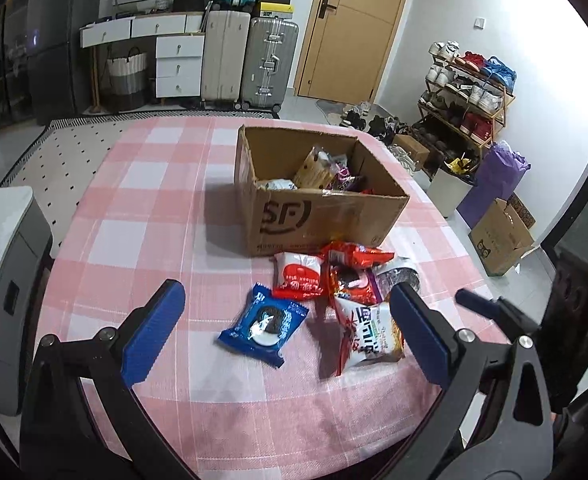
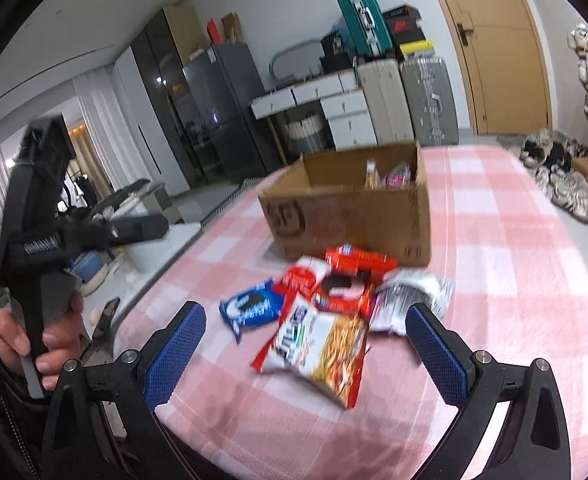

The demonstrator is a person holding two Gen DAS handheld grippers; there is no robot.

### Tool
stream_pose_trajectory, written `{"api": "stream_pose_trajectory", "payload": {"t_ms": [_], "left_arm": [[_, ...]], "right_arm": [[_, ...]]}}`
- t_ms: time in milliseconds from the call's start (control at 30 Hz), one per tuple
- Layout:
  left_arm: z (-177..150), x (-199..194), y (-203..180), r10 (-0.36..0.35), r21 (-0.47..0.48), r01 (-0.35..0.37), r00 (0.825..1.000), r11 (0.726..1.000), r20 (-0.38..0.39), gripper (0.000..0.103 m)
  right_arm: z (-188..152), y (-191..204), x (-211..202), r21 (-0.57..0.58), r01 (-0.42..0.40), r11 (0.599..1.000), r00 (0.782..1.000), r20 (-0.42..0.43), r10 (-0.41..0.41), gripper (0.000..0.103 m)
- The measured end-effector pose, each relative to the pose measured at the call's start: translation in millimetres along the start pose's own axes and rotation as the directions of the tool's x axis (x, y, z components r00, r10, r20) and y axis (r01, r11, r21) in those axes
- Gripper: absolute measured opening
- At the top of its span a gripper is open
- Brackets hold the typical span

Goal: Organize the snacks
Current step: 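Withdraw both grippers from the box back toward the remaining snacks, then lower the right gripper onto the orange fries-snack bag and close it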

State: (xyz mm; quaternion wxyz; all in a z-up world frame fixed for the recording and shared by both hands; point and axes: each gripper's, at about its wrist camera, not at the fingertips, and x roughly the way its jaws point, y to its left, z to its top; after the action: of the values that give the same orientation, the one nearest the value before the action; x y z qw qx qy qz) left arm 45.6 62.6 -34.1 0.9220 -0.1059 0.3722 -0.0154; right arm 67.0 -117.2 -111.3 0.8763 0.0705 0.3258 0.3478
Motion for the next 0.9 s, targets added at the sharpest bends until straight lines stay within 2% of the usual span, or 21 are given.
{"api": "stream_pose_trajectory", "payload": {"t_ms": [433,733,900], "left_arm": [[-17,25,27,0.002,-0.051,-0.005,0.999,0.999,-0.052,0.102],[-28,45,44,-0.005,-0.077,-0.002,0.996,0.997,-0.091,0.102],[-33,49,52,-0.01,-0.091,0.001,0.995,0.996,-0.102,0.102]], "right_arm": [[-16,-15,51,0.069,-0.001,0.998,0.993,-0.119,0.009,0.102],[-11,-12,81,0.132,0.039,0.991,0.984,-0.178,-0.015,0.101],[-10,-5,97,0.109,0.092,0.99,0.974,-0.215,-0.067,0.097]]}}
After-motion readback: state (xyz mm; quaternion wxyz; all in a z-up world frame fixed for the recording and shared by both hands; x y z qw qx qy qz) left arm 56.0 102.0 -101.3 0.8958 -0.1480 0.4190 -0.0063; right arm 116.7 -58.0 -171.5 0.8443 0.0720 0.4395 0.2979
